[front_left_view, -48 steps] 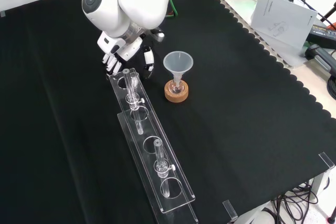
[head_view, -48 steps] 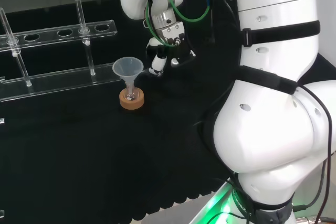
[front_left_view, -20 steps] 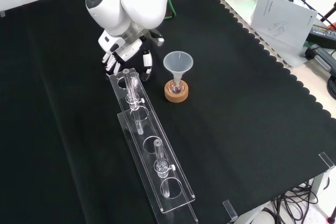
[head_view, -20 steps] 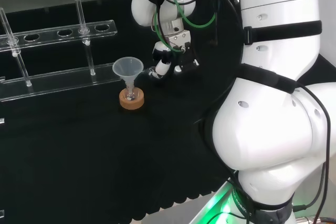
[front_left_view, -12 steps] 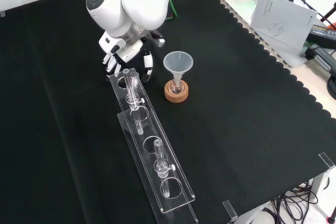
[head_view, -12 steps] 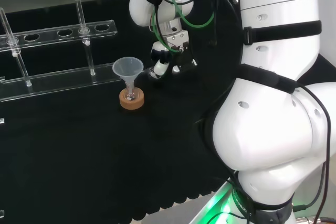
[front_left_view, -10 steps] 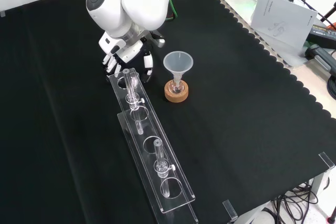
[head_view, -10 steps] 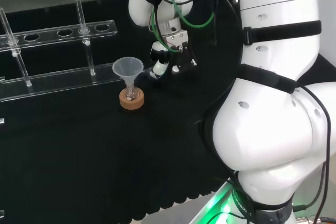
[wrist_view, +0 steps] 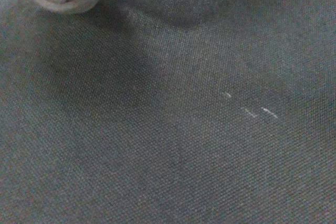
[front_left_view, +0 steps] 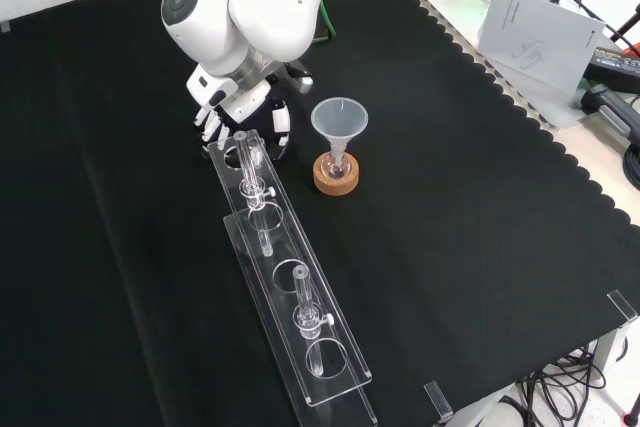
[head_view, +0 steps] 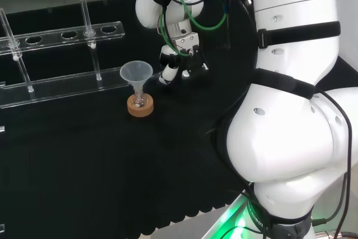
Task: Pick up the weighing funnel.
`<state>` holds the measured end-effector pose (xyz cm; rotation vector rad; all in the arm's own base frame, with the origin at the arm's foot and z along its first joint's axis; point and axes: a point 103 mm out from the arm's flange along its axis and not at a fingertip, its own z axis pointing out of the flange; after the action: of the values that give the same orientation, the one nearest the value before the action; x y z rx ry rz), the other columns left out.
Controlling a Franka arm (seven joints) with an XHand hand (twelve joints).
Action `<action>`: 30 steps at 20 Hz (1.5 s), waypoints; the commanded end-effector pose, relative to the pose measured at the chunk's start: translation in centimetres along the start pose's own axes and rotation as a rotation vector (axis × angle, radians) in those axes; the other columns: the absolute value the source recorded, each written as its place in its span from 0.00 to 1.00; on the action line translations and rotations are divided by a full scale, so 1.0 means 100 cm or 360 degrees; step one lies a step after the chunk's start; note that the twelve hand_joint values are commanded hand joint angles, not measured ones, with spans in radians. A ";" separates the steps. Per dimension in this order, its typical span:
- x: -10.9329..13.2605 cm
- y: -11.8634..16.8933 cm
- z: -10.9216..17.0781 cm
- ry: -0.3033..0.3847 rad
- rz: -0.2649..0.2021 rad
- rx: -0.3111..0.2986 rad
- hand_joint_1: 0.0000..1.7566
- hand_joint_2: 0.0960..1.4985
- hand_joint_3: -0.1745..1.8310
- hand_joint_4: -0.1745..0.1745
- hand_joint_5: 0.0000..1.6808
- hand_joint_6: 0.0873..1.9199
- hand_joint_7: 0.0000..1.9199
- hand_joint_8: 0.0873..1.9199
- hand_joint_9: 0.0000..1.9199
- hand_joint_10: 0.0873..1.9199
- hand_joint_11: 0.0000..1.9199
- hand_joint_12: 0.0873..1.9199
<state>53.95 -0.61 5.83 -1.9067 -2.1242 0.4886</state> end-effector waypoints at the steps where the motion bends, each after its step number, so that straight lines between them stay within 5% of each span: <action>1: 0.000 0.002 0.004 0.0007 0.0011 0.0008 0.46 0.39 0.33 0.45 0.44 0.44 0.14 0.36 0.28 0.31 0.14 0.70; 4: -0.002 0.002 0.004 -0.0010 0.0030 -0.0008 0.47 0.42 0.35 0.53 0.53 0.41 0.16 0.36 0.29 0.30 0.15 0.70; 6: -0.002 0.002 0.002 -0.0017 0.0035 -0.0054 0.55 0.50 0.31 0.84 0.61 0.43 0.18 0.35 0.32 0.30 0.16 0.69; 9: -0.004 0.000 -0.003 -0.0025 0.0042 -0.0086 0.60 0.48 0.37 0.99 0.65 0.47 0.21 0.34 0.35 0.27 0.19 0.68; 30: -0.028 -0.020 -0.021 0.0170 0.0092 -0.0228 0.61 0.45 0.42 1.00 0.65 0.49 0.22 0.33 0.40 0.26 0.22 0.66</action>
<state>53.30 -3.01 8.14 -2.0113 -2.0865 0.2979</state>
